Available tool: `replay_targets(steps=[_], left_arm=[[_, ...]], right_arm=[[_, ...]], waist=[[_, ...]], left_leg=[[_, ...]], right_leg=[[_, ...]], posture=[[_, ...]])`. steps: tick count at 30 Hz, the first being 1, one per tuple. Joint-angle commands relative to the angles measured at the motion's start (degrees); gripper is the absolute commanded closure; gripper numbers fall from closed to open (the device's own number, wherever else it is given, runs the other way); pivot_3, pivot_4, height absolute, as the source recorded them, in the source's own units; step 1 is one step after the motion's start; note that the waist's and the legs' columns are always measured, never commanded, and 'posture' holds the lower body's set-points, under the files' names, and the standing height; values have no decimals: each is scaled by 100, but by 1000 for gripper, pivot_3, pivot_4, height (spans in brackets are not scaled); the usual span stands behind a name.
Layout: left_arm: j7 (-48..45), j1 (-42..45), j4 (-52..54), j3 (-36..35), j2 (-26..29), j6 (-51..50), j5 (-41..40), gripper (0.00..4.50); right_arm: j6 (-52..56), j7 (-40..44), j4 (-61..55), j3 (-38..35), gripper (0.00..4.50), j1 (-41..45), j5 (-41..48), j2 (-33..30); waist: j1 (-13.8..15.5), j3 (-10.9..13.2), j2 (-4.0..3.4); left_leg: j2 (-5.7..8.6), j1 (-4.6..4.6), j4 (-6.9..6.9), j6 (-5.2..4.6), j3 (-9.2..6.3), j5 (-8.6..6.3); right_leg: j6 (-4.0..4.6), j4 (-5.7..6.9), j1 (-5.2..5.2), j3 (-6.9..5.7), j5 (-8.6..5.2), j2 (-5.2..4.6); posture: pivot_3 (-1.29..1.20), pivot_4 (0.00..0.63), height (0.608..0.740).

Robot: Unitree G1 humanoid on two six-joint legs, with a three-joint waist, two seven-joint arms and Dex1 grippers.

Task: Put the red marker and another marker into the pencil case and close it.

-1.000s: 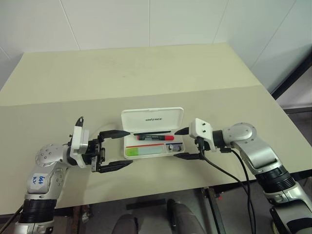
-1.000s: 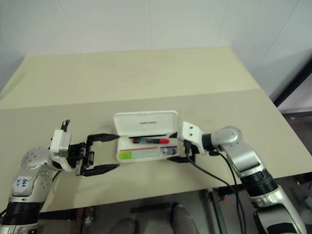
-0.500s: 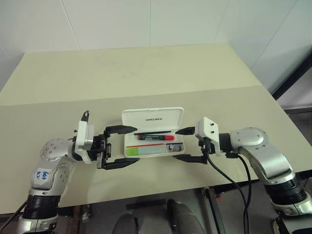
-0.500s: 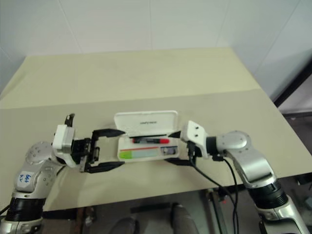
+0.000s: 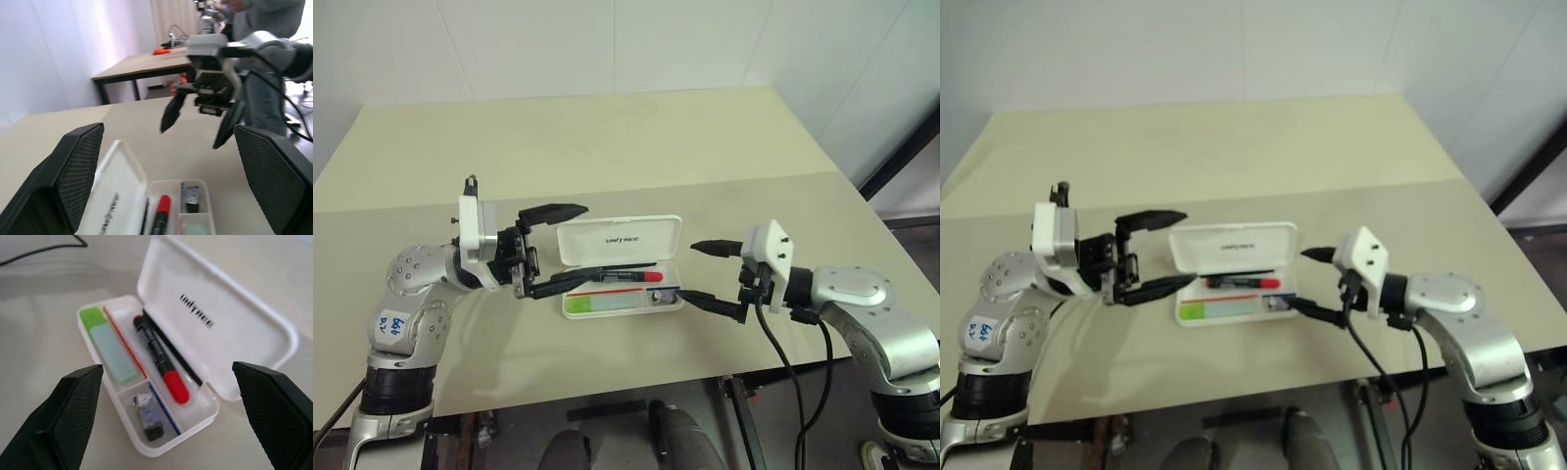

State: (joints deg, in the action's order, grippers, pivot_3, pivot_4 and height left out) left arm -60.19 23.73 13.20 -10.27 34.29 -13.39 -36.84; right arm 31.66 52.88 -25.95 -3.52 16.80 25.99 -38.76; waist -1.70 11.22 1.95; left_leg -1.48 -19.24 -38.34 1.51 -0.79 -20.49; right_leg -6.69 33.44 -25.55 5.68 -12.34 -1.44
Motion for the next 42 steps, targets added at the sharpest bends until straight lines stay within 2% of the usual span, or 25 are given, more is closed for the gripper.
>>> replay_targets(steps=[1, 6, 16, 22, 29, 36, 39, 42], left_arm=[[347, 209, 181, -317, 137, -216, -216, 0], [413, 105, -121, -459, 365, -188, 76, 0], [504, 382, -1495, -506, 534, 341, 680, 0], [911, 1084, -2580, -421, 492, -425, 765, 2021], [1082, 1830, -3763, -163, 382, -602, 1148, 4457], [416, 2396, -4663, 428, 314, -644, 1577, 4457], [558, 2739, -5197, 779, 285, -1127, 1965, 4457], [286, 3209, -5906, 1234, 271, -1724, 2349, 4457]], right_arm=[[-213, -169, -301, -482, 20, -205, 346, 130], [-484, -196, -333, -900, 20, -380, 696, 240], [-655, 25, -234, -1464, 20, -863, 902, -282], [-706, -86, -276, -1484, 0, -965, 917, -248], [-911, -27, -243, -1823, 0, -1283, 973, -335], [-938, -124, -277, -1923, 0, -1394, 990, -355], [-966, -125, -348, -2034, 0, -1580, 1048, -329], [-1083, 94, -339, -2254, 0, -1924, 1236, -335]], waist=[[3, 0, 0], [-6, 0, 0], [7, 0, 0], [9, 0, 0], [15, 0, 0], [11, -1, 1], [13, -1, 1], [15, -1, 1]], left_leg=[[0, -1, 0, 0, 1, 0], [1, 1, -1, 0, 3, 0], [1, 4, -2, 0, 4, 0], [3, 3, -15, 0, 4, 0], [4, 1, -14, 0, 4, 0], [5, 1, -19, 0, 4, 0], [6, 1, -20, 0, 4, 0], [9, -3, -22, 0, 3, 0]], right_leg=[[0, 0, 0, 0, 0, 0], [-1, 0, 2, 2, 1, 0], [0, 0, 2, 2, 0, 1], [-1, 7, 3, 2, 1, 1], [-3, 11, 3, 2, 2, 0], [-4, 15, 3, 2, 2, 0], [-4, 18, 3, 2, 2, 2], [-4, 17, 4, 4, 2, 4]], posture=[[0, 150, 740], [0, 150, 740], [0, 150, 740], [0, 150, 740], [0, 150, 740], [0, 150, 740], [0, 150, 740], [0, 150, 740]])
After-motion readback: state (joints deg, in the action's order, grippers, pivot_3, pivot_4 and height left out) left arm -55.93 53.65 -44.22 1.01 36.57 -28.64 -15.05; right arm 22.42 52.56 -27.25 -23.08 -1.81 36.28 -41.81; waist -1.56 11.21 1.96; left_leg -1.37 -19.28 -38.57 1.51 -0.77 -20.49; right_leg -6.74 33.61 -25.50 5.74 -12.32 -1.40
